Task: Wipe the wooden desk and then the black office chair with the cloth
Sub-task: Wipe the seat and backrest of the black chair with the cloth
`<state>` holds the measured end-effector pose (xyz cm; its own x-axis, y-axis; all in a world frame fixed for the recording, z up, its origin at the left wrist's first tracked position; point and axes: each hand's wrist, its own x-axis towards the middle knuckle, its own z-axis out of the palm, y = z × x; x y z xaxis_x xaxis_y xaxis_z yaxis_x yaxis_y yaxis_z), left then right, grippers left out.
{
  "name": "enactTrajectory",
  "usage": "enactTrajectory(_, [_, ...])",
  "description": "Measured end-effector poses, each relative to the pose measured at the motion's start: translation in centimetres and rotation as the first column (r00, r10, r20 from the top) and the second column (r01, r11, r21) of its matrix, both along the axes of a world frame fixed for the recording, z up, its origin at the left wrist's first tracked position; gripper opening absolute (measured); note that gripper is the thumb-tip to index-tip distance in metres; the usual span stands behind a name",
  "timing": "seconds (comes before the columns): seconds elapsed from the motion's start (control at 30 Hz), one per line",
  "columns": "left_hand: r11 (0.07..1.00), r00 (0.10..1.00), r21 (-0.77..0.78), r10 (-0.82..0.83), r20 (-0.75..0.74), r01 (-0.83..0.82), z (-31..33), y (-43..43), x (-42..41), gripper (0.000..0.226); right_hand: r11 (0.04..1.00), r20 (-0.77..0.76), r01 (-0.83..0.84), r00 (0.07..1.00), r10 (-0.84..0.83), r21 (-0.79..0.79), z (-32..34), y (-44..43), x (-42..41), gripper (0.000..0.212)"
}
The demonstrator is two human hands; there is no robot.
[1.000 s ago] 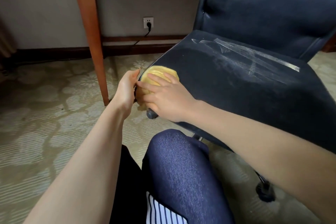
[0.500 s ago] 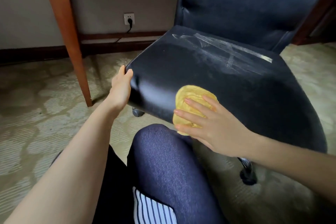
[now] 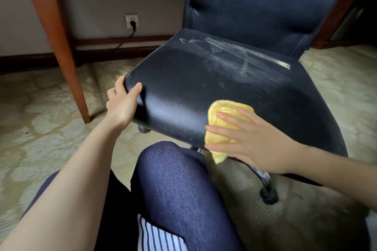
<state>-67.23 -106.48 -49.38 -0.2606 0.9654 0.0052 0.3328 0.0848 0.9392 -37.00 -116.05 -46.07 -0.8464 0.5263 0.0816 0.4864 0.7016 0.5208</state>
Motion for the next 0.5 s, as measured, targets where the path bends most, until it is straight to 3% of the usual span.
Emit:
enactTrajectory(0.2, [1.000,1.000,-0.020,-0.025,-0.017,0.024,0.1,-0.1,-0.4,0.057,0.985,-0.202,0.002,0.979,-0.038,-0.171,0.8,3.6,-6.3,0.033])
enactTrajectory(0.37, [1.000,1.000,-0.029,0.006,-0.015,-0.007,0.3,0.4,-0.8,0.056,0.945,-0.207,0.096,0.964,-0.166,-0.313,1.3,6.8,-10.7,0.035])
enactTrajectory(0.5, [1.000,0.998,-0.028,-0.013,0.064,0.015,0.3,0.6,-1.1,0.059,0.934,-0.209,0.148,0.952,-0.224,-0.325,1.5,9.4,-13.9,0.036])
